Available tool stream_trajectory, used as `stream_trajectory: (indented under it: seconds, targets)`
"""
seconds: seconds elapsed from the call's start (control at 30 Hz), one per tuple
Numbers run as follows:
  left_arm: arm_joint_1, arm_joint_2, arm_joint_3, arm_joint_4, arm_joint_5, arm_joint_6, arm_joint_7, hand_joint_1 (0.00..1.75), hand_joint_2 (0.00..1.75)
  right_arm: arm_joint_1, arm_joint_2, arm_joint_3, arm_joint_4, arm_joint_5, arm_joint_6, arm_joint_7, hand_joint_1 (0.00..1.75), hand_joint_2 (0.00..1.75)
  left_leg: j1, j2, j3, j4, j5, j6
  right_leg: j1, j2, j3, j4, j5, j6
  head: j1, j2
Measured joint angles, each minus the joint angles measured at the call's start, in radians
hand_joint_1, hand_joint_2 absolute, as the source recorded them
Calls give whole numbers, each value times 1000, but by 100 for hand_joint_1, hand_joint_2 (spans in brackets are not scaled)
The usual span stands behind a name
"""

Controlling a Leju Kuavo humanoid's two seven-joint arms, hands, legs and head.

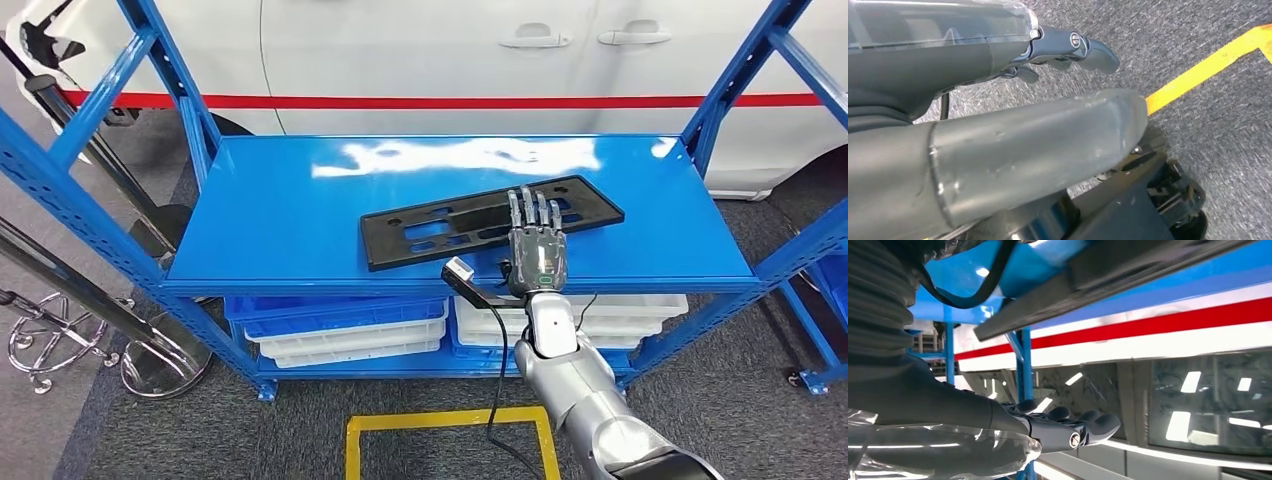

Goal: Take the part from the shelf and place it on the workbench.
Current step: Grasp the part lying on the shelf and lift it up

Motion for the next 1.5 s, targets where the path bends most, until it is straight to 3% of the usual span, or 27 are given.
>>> stream_trajectory:
  seconds: [0.1, 0.17, 0.23, 0.27, 0.3, 0.37, 0.43, 0.53, 0.6, 0.67, 0.73, 0.77, 0.8, 0.83, 0.9, 0.93, 0.97, 1.03, 1.07, 1.13, 1.23, 1.27, 1.3, 1.33, 1.4, 1.43, 1.5]
  targets:
    - [0, 0, 0, 0, -1, -1, -4, 0, 0, -2, -1, 0, 1, 0, 0, -2, 0, 175, 1, 2, -5, 16, -16, -18, -6, 1, 7, -12, -1, -18, 0, 0]
    - [-1, 0, 0, -1, -5, -1, -8, 0, 0, -3, -1, 0, 1, 0, 0, -5, 0, 175, 4, 4, -51, 111, -61, -28, -9, 0, 16, -19, -5, -30, 0, 0]
    - [1, 0, 0, -1, -8, -2, -11, 0, 0, -2, 0, 0, 2, 0, 0, -10, 0, 175, 5, 4, -125, 248, -110, -34, -7, -1, 24, -18, -13, -35, -1, 0]
    - [3, 0, 0, -1, -9, -3, -12, 0, 0, -1, 0, 0, 3, 0, 0, -11, 0, 175, 6, 4, -149, 286, -113, -35, -6, -2, 29, -18, -18, -35, -1, 0]
    - [4, 0, 0, -1, -9, -3, -13, 0, 0, 0, 0, 0, 3, 0, 0, -12, 0, 175, 6, 4, -154, 285, -96, -35, -5, -1, 36, -18, -23, -34, -1, 0]
    - [5, 0, 0, -2, -10, -4, -14, 0, 0, 1, 0, 0, 4, 0, 0, -13, 0, 175, 5, 4, -105, 166, -14, -29, -5, -1, 57, -17, -37, -30, -1, 0]
    - [4, 0, 0, -2, -10, -3, -15, 0, 0, -1, 0, 0, 4, 0, 0, -13, 0, 175, 1, 5, -43, 41, 29, -17, -2, -1, 74, -18, -51, -22, -1, 0]
    - [3, 0, 0, -3, -10, -3, -16, 0, 0, -2, 0, 0, 4, 0, 0, -13, 0, 175, -4, 4, -10, -7, 17, -1, 0, -1, 83, -19, -54, -4, -1, 0]
    - [4, 0, 0, -3, -8, -2, -14, 0, 0, -3, 0, 0, 3, 0, 0, -13, 0, 175, 1, 5, 7, -20, 16, 9, -1, -1, 72, 13, -47, 5, -1, 0]
    - [3, 0, 2, -3, -1, 0, -8, 0, 0, -4, -1, 0, 3, 0, 0, -11, 0, 175, 4, 5, 26, -30, 11, 16, -4, -1, 16, 109, -63, 11, 0, 0]
    - [1, 0, 6, -3, 5, 2, 0, 0, 0, 0, -1, 0, 4, 0, 0, -10, 0, 175, 4, 5, 40, -32, -2, 21, -6, -1, -69, 224, -112, 18, 0, 0]
    - [1, 0, 7, -3, 7, 3, 3, 0, 0, 2, -2, 0, 4, 0, 0, -9, 0, 175, 4, 4, 48, -32, -10, 22, -7, -1, -103, 256, -131, 21, 0, 0]
    - [2, 0, 9, -3, 7, 4, 4, 0, 0, 4, -2, 0, 4, 0, 0, -9, 0, 175, 4, 3, 57, -30, -18, 22, -8, -1, -123, 258, -132, 22, 0, 0]
    - [3, 0, 10, -3, 7, 5, 5, 0, 0, 5, -3, 0, 4, 0, 0, -9, 0, 175, 5, 2, 68, -29, -28, 21, -10, -1, -126, 226, -107, 23, 0, 0]
    - [3, -2, 12, -3, 7, 7, 6, 0, 0, 5, -6, 0, 5, 0, 0, -9, 0, 175, 4, 0, 89, -25, -49, 15, -11, -2, -98, 97, -2, 19, 0, 0]
    - [3, -2, 14, -3, 6, 9, 6, 0, 0, 5, -8, 0, 6, 0, 0, -9, 10, 175, 3, -1, 95, -23, -59, 10, -9, -2, -84, 41, 37, 15, 0, 0]
    - [2, -2, 16, -3, 6, 11, 6, 0, 0, 4, -9, 0, 7, 0, 0, -9, 54, 175, 3, -1, 97, -21, -67, 3, -6, -2, -78, 8, 64, 8, 0, 0]
    - [-1, -2, 20, -3, 4, 14, 7, 0, 0, 4, -9, 0, 9, 0, 0, -10, 141, 175, 2, -1, 98, -17, -74, -9, -2, 0, -78, -2, 67, -6, -1, 0]
    - [-2, -2, 22, -3, 2, 15, 8, 0, 0, 4, -9, -1, 9, 0, 0, -13, 175, 175, 3, 0, 97, -12, -77, -14, -3, 1, -74, -3, 70, -13, 0, 0]
    - [-2, -2, 24, -3, 1, 16, 7, 0, 0, -2, -9, -2, 9, 0, 0, -22, 175, 175, 5, 2, 80, 35, -93, -22, -4, 2, -61, -8, 64, -25, 0, 0]
    - [-5, -2, 25, -3, 0, 19, 7, 0, 0, -6, -6, -3, 11, -1, 0, -36, 175, 175, 6, 3, -20, 212, -170, -34, -3, 2, -50, -10, 54, -39, -1, 0]
    - [-5, -2, 25, -3, 0, 19, 7, 0, 0, -6, -5, -3, 13, -1, 0, -37, 175, 175, 6, 3, -54, 259, -188, -36, -2, 2, -48, -9, 52, -41, 0, 0]
    - [-5, -2, 25, -3, 0, 20, 7, 0, 0, -5, -5, -3, 15, 0, 0, -38, 175, 175, 6, 3, -74, 276, -187, -36, 0, 2, -46, -8, 49, -42, -1, 0]
    - [-5, -2, 25, -3, 0, 20, 6, 0, 0, -5, -4, -3, 17, 0, 0, -39, 175, 175, 6, 3, -74, 253, -162, -34, 1, 3, -44, -6, 46, -42, -1, 0]
    - [-6, -2, 25, -3, -1, 21, 5, 0, 0, -5, -2, -3, 18, 0, 0, -42, 175, 175, 2, 3, -32, 125, -75, -20, 5, 4, -37, -4, 41, -40, -1, 0]
    - [-7, -1, 26, -3, -1, 22, 4, 0, 0, -6, -1, -4, 18, 0, 0, -44, 175, 175, -1, 4, -9, 62, -48, -12, 6, 5, -34, -3, 39, -38, 0, 0]
    - [-10, 0, 26, -4, -1, 23, 3, 0, 0, -6, 0, -5, 18, 0, 0, -48, 175, 175, -7, 4, 13, 0, -27, 3, 8, 5, -33, -3, 38, -30, 0, 0]
